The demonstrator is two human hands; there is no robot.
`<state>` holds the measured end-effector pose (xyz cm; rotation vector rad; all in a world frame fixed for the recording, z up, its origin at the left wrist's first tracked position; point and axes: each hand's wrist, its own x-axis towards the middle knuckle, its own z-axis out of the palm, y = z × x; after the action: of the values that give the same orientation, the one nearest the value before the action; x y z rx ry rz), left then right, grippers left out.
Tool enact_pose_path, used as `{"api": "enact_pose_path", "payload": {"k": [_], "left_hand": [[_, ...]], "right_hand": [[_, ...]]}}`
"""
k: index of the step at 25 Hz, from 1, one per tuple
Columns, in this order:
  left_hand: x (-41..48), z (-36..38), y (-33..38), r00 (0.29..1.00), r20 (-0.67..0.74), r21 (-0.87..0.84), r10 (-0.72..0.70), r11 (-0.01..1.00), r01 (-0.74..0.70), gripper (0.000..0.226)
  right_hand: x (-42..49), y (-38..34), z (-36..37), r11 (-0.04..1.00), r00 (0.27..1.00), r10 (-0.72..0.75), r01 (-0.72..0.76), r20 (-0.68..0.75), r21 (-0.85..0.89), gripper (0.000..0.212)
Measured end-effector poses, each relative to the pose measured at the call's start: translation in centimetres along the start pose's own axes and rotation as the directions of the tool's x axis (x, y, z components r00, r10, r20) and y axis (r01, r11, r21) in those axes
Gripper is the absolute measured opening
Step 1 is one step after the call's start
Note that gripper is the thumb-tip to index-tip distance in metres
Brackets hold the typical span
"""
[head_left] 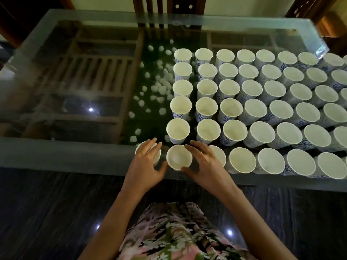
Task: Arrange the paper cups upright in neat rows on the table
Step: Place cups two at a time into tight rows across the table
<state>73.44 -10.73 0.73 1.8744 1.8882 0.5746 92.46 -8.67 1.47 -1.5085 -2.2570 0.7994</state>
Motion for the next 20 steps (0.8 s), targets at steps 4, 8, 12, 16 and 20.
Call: {"api": "enact_pose_path", "payload": {"k": [4,8,12,16,20], "left_hand": [[0.5,-0.7,-1.8,0.997,0.082,0.005,0.01,1.0,-0.01,0.067],[1.0,-1.0,-3.1,0.99,0.133,-0.004,0.053,0.999,-0.053,0.069],[1.5,-1.2,-4.0,0.989,0.128,0.006,0.078,0.997,-0.079,0.067],[2.1,-1.2,-4.6,0.984,0.15,-0.002,0.1,0.995,-0.101,0.067],[2.0,-1.4,-5.1,0.983,0.149,-0.016,0.112,0.994,-0.111,0.063]], "right_hand": [[0.8,-1.5,1.2,0.999,0.999,0.04,-0.04,-0.001,-0.014,0.067],[0.9,-2.5,2.1,0.996,0.997,0.077,-0.078,-0.023,-0.031,0.07],[0.8,-3.5,2.9,0.993,0.993,0.11,-0.112,-0.042,-0.046,0.069],[0.9,-3.7,3.2,0.987,0.988,0.151,-0.153,-0.043,-0.046,0.07],[0.9,-3.8,3.4,0.987,0.985,0.158,-0.159,-0.064,-0.015,0.065]]}}
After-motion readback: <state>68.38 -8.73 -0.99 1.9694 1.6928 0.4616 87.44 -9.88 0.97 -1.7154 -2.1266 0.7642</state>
